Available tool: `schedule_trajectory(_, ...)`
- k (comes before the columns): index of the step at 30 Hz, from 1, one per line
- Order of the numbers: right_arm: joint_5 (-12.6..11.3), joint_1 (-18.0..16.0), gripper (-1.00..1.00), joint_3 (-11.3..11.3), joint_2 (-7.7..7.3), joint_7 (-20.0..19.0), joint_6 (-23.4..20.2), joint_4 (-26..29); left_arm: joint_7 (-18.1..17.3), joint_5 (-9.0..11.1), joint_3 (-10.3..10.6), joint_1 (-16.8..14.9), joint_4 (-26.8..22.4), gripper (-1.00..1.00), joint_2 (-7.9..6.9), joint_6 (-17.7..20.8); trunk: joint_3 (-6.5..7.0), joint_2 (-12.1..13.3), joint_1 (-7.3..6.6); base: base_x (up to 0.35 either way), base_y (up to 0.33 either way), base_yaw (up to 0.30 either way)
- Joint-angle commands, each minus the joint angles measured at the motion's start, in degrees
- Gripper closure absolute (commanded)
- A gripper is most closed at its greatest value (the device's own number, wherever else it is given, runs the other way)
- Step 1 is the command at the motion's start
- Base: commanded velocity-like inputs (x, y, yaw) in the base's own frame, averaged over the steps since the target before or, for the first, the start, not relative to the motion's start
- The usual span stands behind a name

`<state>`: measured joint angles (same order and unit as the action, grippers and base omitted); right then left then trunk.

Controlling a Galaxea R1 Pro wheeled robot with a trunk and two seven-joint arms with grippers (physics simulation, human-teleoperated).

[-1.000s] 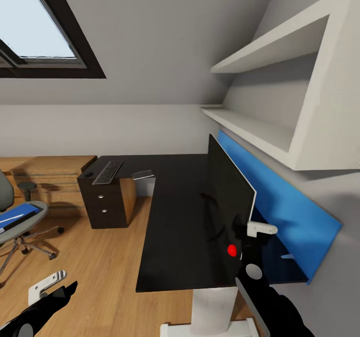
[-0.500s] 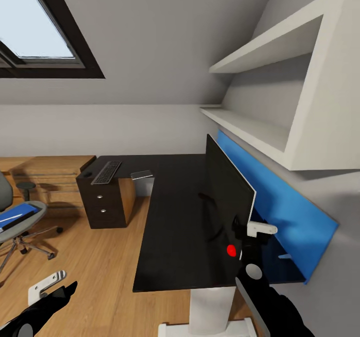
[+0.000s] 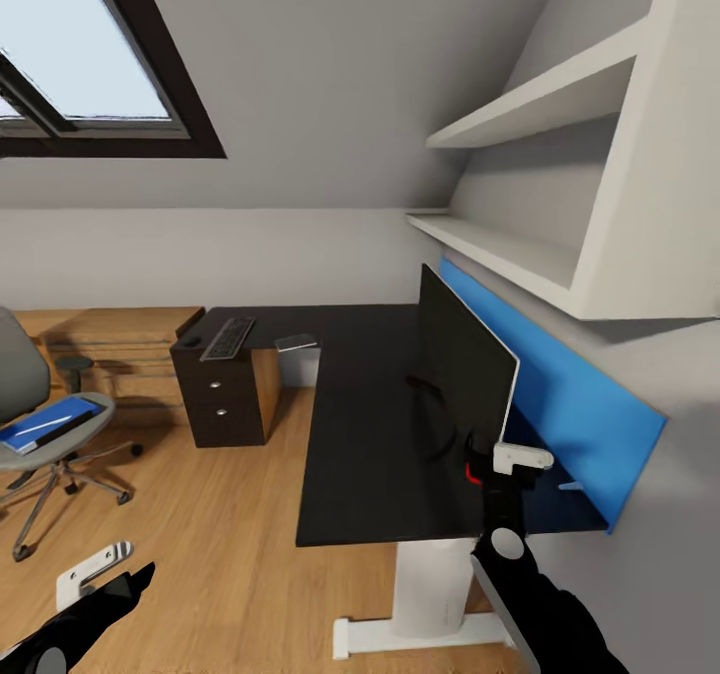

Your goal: In the bedroom, organize the workspace by keeping the computer under the desk, ensuring the monitor is on the desk, placing the keyboard on the desk next to the monitor, placing the mouse on the desk next to the keyboard, moving the folder from the swivel chair onto the desk next to the mouse, stacking the notebook on top of the folder with the pen on top of the notebook, and positioning the swivel chair next to the desk.

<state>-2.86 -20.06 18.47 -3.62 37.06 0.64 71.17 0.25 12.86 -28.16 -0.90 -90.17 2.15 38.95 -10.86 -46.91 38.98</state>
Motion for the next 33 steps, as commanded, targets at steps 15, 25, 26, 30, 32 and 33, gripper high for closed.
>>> schedule_trajectory(15, -0.30, -0.09, -1.00, 0.36, 0.00, 0.21, -0.07, -1.81, 0.29, 0.15, 0.25, -0.06, 0.45, -1.00, 0.05, 0.33, -0.09, -0.08, -0.02, -0.329, 0.034, 0.000)
schedule_trajectory(25, -0.38, -0.09, -1.00, 1.82, 1.52, -0.96, -0.03, -4.06, 0.58, 0.09, 0.81, -0.06, 6.25, -1.00, 0.16, 0.23, -0.09, -0.08, -0.02, -0.335, 0.001, 0.000)
schedule_trajectory(26, -0.36, -0.10, -1.00, 2.23, 1.87, -1.12, -0.01, -4.19, 0.60, 0.08, 0.88, -0.06, 6.81, -1.00, 0.17, 0.22, -0.09, -0.08, -0.02, -0.336, 0.016, 0.000)
schedule_trajectory(30, -0.32, -0.08, -1.00, 3.94, 2.84, -1.43, 0.03, -5.37, 0.67, -0.06, 1.18, -0.06, 9.63, -1.00, 0.19, 0.16, -0.09, -0.08, -0.02, -0.335, 0.062, 0.000)
schedule_trajectory(32, -0.31, -0.08, -1.00, 4.59, 3.14, -1.50, 0.06, -6.84, 0.78, -0.47, 1.37, -0.06, 11.53, -1.00, 0.14, 0.13, -0.09, -0.08, -0.02, -0.329, 0.117, 0.000)
schedule_trajectory(33, -0.37, -0.07, -1.00, 5.07, 3.37, -1.55, 0.15, -8.79, 0.90, -1.41, 1.52, -0.06, 13.56, -1.00, 0.09, 0.06, -0.09, -0.08, -0.02, -0.317, 0.151, 0.000)
